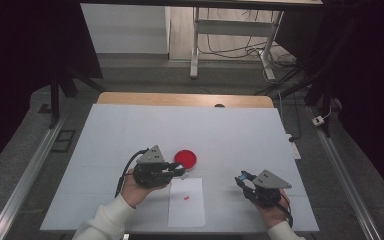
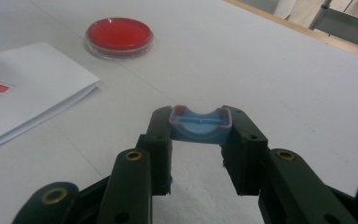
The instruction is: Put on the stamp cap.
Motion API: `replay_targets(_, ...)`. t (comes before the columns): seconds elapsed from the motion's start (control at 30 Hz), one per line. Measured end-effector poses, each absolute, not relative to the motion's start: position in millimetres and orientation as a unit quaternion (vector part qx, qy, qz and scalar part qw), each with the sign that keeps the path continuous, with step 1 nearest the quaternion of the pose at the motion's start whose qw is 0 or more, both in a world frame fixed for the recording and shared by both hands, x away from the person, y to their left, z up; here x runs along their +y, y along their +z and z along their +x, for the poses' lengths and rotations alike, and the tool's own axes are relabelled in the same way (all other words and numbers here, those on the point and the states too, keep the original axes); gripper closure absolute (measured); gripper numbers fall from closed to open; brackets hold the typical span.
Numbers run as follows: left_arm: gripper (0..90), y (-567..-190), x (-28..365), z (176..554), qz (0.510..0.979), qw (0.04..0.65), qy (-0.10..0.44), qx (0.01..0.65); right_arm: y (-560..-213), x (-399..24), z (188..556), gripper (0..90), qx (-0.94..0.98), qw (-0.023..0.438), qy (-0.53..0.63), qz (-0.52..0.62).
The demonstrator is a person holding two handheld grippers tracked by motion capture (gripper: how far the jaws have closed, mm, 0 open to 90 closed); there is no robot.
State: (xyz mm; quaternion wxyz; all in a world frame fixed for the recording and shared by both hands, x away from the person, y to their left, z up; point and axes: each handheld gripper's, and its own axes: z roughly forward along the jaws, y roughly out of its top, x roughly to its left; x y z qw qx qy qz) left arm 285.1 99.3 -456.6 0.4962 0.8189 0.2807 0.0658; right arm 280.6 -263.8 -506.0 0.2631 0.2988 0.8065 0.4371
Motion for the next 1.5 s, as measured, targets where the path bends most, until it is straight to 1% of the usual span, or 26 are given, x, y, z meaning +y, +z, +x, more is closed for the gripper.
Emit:
replay_targets(0.43, 74.8, -457.1, 95.5, 284.8, 0.821, 0.495, 0.064, 0.276, -508.2, -249.9, 279.5, 64.3, 0.811, 0.248, 0.443, 0.29)
replay_targets(1.13, 74.8, -457.8, 93.4, 285.1, 0.82, 0.497, 0.063, 0.277, -514.0, -203.9, 282.6, 64.3, 0.82, 0.226, 0.457, 0.261)
replay_targets(1.5, 74.8, -458.6, 92.1, 285.9, 0.821, 0.496, 0.062, 0.276, -514.9, -189.3, 283.3, 64.3, 0.819, 0.215, 0.465, 0.259)
